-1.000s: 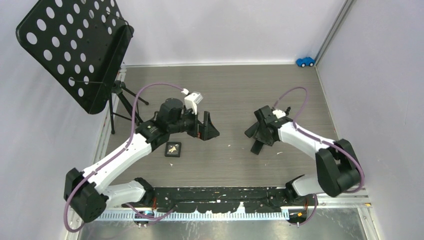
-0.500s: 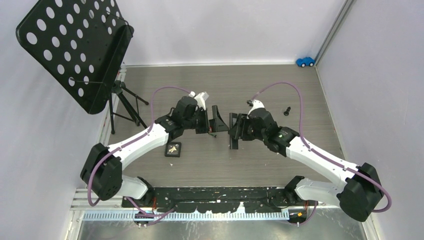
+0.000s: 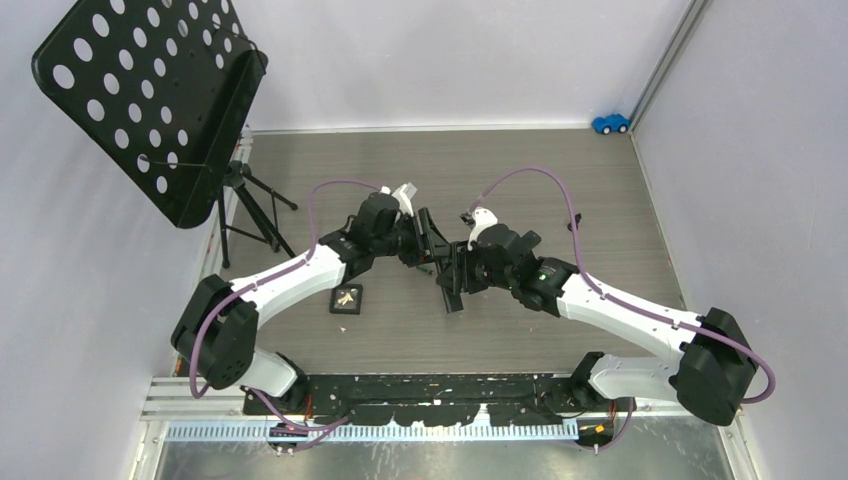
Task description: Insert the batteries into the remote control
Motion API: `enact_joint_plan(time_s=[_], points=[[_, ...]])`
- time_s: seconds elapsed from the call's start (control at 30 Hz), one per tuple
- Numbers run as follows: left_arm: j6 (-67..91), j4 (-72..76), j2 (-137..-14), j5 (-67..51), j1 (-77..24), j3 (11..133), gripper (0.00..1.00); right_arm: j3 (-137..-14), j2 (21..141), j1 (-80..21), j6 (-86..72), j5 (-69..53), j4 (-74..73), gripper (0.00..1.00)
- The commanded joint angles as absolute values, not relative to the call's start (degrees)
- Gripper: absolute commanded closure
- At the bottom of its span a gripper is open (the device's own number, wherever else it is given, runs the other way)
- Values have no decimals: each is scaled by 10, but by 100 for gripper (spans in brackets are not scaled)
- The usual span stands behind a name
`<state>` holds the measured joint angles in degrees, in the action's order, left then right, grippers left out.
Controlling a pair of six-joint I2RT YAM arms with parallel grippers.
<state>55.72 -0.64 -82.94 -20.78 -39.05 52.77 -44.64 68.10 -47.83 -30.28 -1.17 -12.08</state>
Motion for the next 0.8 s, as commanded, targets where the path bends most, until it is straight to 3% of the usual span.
enact_joint_plan(time_s=[0.0, 0.17, 0.3, 0.57, 0.77], points=[[581, 34, -828, -226, -394, 526, 56, -481, 679, -481, -293, 15, -79, 66], [585, 33, -831, -246, -394, 523, 69, -481, 683, -481, -294, 26, -75, 66], [577, 34, -832, -252, -393, 525, 99, -486, 686, -481, -299, 24, -77, 60], [526, 27, -802, -271, -358, 533, 100, -448, 634, -479, -312, 42, -64, 5], [613, 60, -770, -259, -331, 555, 100, -392, 530, -460, -495, 105, -30, 0]])
